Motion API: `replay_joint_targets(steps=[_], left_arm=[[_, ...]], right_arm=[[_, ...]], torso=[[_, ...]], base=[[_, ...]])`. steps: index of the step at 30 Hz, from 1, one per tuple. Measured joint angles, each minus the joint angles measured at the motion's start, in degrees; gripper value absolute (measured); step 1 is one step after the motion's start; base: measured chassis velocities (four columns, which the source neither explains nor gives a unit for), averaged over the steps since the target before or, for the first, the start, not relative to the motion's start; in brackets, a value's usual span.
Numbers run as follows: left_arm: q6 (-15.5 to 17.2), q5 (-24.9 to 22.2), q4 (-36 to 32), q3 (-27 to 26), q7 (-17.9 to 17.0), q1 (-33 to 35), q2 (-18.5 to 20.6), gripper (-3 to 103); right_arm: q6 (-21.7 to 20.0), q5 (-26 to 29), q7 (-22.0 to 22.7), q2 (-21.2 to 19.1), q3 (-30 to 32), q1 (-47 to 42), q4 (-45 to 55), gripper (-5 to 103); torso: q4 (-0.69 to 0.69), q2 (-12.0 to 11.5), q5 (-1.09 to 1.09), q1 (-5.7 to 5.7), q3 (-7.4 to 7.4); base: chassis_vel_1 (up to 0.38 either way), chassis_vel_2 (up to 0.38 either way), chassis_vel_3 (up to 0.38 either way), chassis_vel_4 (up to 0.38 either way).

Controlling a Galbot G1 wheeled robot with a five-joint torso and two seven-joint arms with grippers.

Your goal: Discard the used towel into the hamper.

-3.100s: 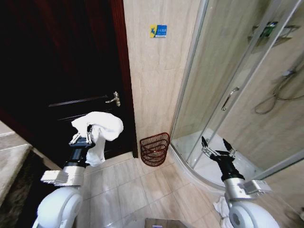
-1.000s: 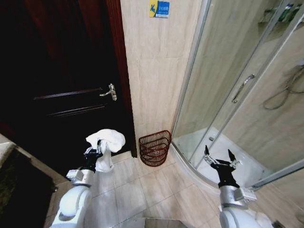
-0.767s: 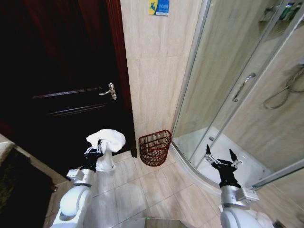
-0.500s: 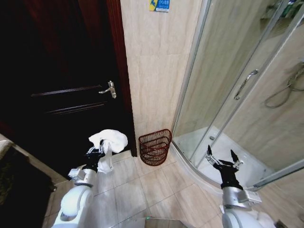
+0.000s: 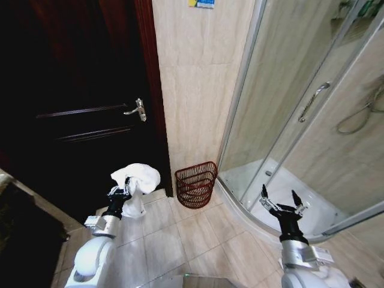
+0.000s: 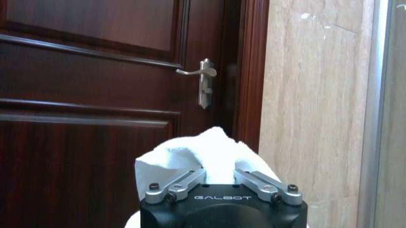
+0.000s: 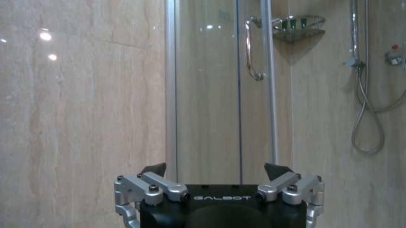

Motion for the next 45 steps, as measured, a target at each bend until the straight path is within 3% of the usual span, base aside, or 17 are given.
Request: replay_joint_targets(steps=[45], left_arm=[[-2.1, -0.9, 2.6, -0.8, 1.3, -1.7, -0.4, 2]], right_arm=[[-0.9, 0.4, -0.5, 0.9, 1.5, 0.3, 1.0, 100]], torso=[[0.00, -11.6, 0.01, -4.93, -6.69]], base=[[0.000, 0.000, 0.000, 0.000]])
